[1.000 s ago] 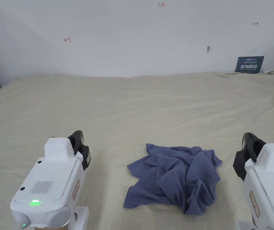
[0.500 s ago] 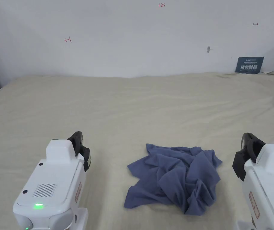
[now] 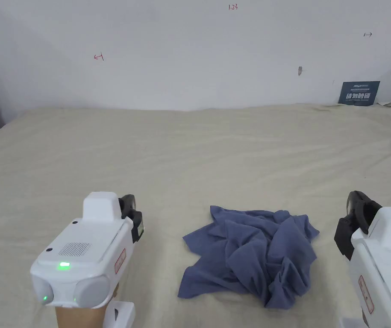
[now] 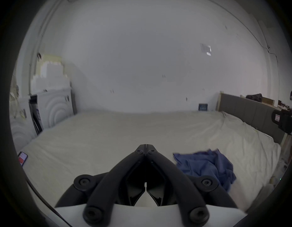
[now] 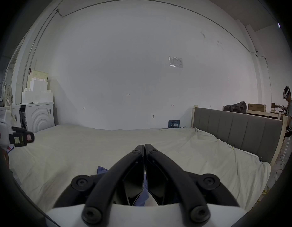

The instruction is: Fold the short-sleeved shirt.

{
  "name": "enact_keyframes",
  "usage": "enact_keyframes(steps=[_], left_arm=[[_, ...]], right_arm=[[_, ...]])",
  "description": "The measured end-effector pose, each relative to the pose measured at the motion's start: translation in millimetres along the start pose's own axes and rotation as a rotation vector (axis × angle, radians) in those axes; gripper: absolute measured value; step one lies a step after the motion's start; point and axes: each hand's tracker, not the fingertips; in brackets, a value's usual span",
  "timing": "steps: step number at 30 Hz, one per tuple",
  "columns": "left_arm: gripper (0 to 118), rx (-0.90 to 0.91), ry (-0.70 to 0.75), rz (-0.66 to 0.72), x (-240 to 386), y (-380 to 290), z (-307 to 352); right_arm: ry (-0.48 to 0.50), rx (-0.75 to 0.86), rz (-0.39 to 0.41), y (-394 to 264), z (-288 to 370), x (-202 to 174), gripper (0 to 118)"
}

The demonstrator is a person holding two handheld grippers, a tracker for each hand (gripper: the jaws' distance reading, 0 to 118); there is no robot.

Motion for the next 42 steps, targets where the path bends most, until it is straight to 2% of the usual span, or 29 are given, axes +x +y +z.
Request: enact_keyframes(steps=[4, 7, 16, 19, 20, 21, 22, 23, 24, 26, 31, 34, 37, 40, 41, 42], left_arm=[[0, -0.225, -0.083, 0.052, 7, -1, -28], [0, -0.31, -0.109, -0.003, 20, -14, -46], [0, -0.635, -0.18, 0.042, 41, -71, -103], [3, -0.687, -0.197, 0.046, 44, -86, -113], [11, -0.697, -0.194, 0.063, 44, -89, -116], [23, -0.719, -0.202, 0.073, 43, -92, -119], [41, -0.716, -0.2, 0.087, 43, -94, -119], [67, -0.719, -0.195, 0.087, 44, -96, -121], [80, -0.727, -0.186, 0.085, 45, -97, -123], [94, -0.749, -0.17, 0.06, 49, -101, -126], [94, -0.793, -0.154, 0.016, 54, -110, -136], [87, -0.813, -0.135, -0.008, 57, -116, -141], [62, -0.802, -0.105, -0.099, 63, -114, -137], [9, -0.779, -0.13, -0.099, 64, -111, -133], [2, -0.785, -0.188, -0.055, 64, -111, -134], [0, -0.796, -0.211, -0.025, 64, -111, -135]], right_arm=[[0.0, -0.008, -0.004, -3, -5, 2, 0], [-0.002, -0.02, -0.009, -8, -9, 3, 0], [-0.01, -0.066, -0.011, -23, -18, 8, 0], [-0.015, -0.081, -0.011, -28, -21, 11, 0], [-0.016, -0.085, -0.012, -29, -21, 12, 0], [-0.018, -0.089, -0.012, -30, -22, 13, 0], [-0.019, -0.092, -0.013, -31, -22, 13, 0], [-0.02, -0.096, -0.015, -32, -22, 13, 0], [-0.021, -0.098, -0.016, -33, -22, 14, 0], [-0.022, -0.103, -0.017, -34, -22, 14, 0], [-0.022, -0.113, -0.02, -37, -22, 15, 0], [-0.025, -0.114, -0.02, -37, -21, 16, 0], [-0.026, -0.116, -0.018, -37, -21, 18, 0], [-0.028, -0.117, -0.019, -36, -22, 19, 0], [-0.029, -0.117, -0.02, -36, -22, 19, 0], [-0.029, -0.117, -0.019, -35, -23, 20, 0]])
